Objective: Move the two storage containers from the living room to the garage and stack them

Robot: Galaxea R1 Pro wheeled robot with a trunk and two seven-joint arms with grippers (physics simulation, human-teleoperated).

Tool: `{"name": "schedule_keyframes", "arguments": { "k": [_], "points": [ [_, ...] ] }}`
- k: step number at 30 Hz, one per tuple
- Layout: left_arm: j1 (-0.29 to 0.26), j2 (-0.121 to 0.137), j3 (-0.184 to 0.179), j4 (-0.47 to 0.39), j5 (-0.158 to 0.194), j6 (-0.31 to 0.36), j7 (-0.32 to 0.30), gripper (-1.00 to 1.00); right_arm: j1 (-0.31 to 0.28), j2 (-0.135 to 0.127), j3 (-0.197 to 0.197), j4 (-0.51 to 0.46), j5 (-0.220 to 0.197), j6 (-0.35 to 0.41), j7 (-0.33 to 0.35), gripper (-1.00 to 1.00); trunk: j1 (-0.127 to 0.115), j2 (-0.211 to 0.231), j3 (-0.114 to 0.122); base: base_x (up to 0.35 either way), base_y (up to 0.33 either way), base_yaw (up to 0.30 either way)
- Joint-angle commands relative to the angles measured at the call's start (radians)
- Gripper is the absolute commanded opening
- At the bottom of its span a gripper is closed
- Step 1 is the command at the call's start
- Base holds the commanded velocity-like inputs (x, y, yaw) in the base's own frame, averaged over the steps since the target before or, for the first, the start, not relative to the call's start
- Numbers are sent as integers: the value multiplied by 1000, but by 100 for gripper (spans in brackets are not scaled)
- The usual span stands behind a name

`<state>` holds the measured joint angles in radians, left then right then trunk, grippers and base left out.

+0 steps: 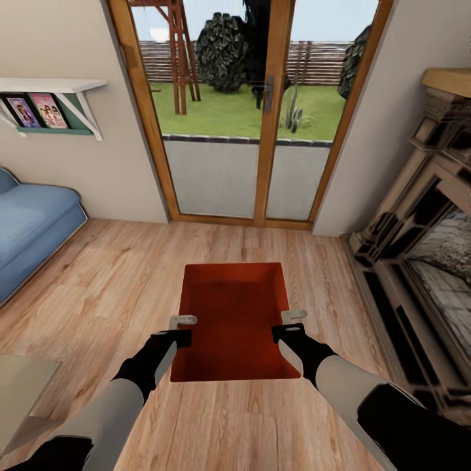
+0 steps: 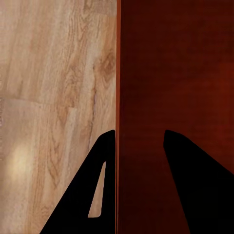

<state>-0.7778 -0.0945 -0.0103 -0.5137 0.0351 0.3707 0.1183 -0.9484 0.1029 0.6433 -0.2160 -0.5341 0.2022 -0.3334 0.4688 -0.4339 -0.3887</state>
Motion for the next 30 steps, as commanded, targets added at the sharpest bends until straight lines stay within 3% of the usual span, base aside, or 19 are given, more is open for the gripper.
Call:
{"name": "schedule_keyframes", "arguments": {
  "k": [1, 5, 30],
  "points": [
    [0, 1, 9, 0, -3, 7, 9, -100, -1, -15, -21, -3, 29, -64, -29, -100, -3, 6, 3, 0, 0, 0],
    [0, 1, 9, -1, -3, 7, 9, -100, -1, -15, -21, -3, 29, -64, -29, -100, -19, 34, 22, 0, 0, 0],
    [0, 1, 9, 0, -1, 7, 8, -100, -1, -18, -21, -3, 29, -64, -31, -100, -19, 34, 62, 0, 0, 0]
  ]
}}
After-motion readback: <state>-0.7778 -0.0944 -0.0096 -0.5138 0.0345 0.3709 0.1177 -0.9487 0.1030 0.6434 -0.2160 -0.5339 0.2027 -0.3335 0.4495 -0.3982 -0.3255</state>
